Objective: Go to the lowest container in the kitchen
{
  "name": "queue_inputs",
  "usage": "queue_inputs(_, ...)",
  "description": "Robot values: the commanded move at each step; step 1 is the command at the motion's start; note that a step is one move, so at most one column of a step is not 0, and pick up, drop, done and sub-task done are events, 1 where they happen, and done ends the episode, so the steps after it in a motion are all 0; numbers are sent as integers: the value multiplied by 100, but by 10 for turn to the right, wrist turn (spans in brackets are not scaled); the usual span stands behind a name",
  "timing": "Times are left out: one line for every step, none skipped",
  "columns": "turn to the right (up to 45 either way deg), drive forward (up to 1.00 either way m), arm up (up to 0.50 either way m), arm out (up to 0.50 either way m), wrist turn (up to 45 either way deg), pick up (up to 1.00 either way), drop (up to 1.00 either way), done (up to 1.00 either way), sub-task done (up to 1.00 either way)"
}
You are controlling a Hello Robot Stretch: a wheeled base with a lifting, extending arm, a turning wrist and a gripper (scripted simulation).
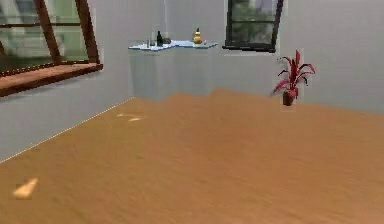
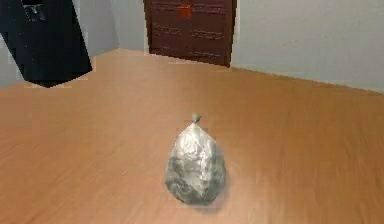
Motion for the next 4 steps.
queue_inputs(0,100,0,0,0,0,0,0,0)
queue_inputs(0,100,0,0,0,0,0,0,0)
queue_inputs(0,100,0,0,0,0,0,0,0)
queue_inputs(90,0,0,0,0,0,0,0,0)
